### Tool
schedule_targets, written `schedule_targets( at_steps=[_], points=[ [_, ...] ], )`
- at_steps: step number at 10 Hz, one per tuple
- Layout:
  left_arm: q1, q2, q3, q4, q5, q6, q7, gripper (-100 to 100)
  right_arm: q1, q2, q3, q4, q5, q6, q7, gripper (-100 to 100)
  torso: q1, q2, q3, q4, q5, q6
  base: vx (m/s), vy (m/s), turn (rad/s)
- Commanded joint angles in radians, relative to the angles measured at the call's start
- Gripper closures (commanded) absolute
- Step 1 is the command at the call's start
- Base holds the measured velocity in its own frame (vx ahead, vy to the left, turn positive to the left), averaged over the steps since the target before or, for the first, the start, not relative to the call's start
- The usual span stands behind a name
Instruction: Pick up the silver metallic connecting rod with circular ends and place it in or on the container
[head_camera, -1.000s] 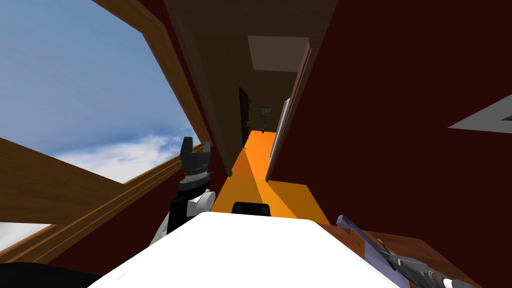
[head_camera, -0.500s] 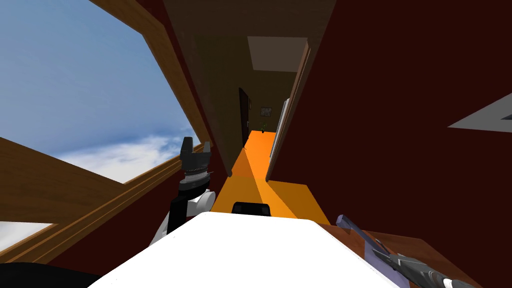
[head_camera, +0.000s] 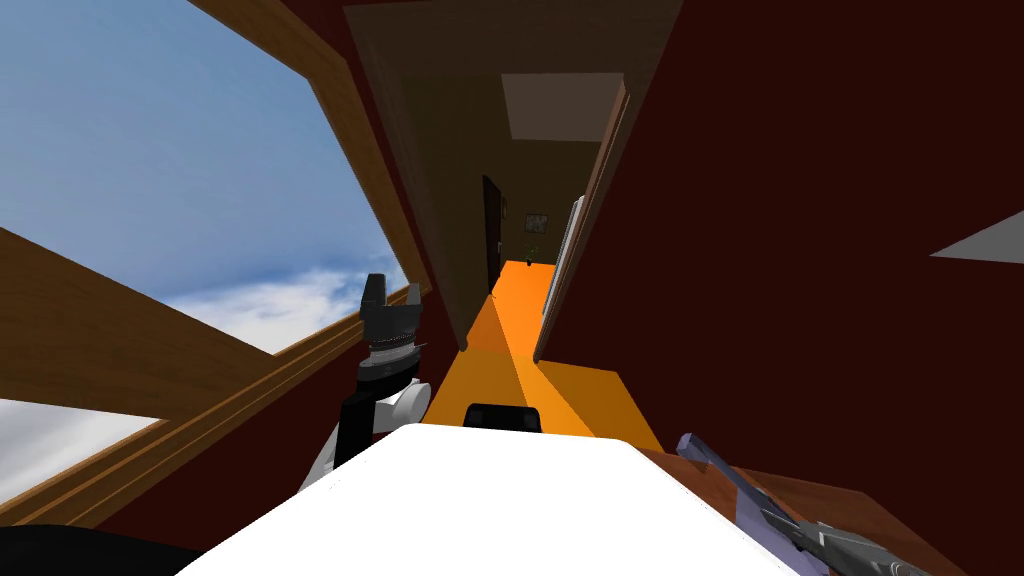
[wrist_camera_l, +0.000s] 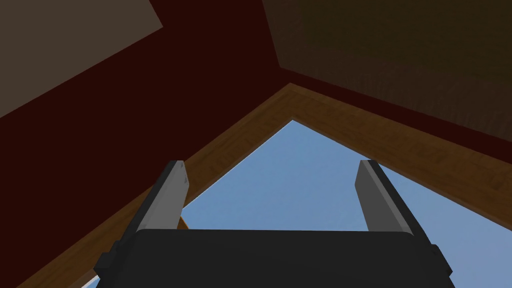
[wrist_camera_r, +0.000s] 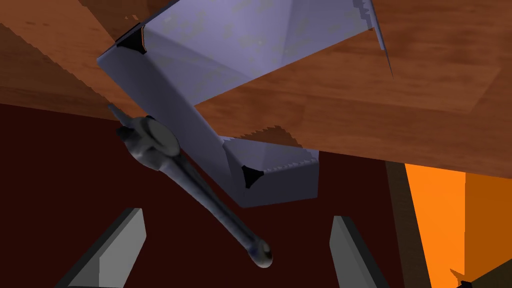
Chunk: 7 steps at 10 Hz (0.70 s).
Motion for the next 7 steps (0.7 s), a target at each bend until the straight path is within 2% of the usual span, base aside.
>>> schedule_targets(
  at_steps=[1, 3, 4, 7],
  points=[
    [0.000, 0.000, 0.000, 0.000, 0.000, 0.000, 0.000, 0, 0.035, -0.010, -0.045, -0.015, 0.015, 0.001, -0.016, -100, 0.000, 0.000, 0.000, 0.000, 0.000, 0.000, -0.033, 0.008, 0.052],
    [0.000, 0.000, 0.000, 0.000, 0.000, 0.000, 0.000, 0, 0.096, -0.030, -0.106, -0.050, 0.038, 0.003, -0.044, -100, 0.000, 0.000, 0.000, 0.000, 0.000, 0.000, -0.043, 0.011, 0.089],
    [0.000, 0.000, 0.000, 0.000, 0.000, 0.000, 0.000, 0, 0.098, -0.030, -0.117, -0.050, 0.038, 0.003, -0.044, -100, 0.000, 0.000, 0.000, 0.000, 0.000, 0.000, -0.029, 0.007, 0.031],
    [0.000, 0.000, 0.000, 0.000, 0.000, 0.000, 0.000, 0, 0.193, -0.060, -0.218, -0.101, 0.073, 0.006, -0.085, -100, 0.000, -0.001, 0.000, 0.000, 0.000, 0.000, -0.040, 0.010, 0.077]
  ],
)
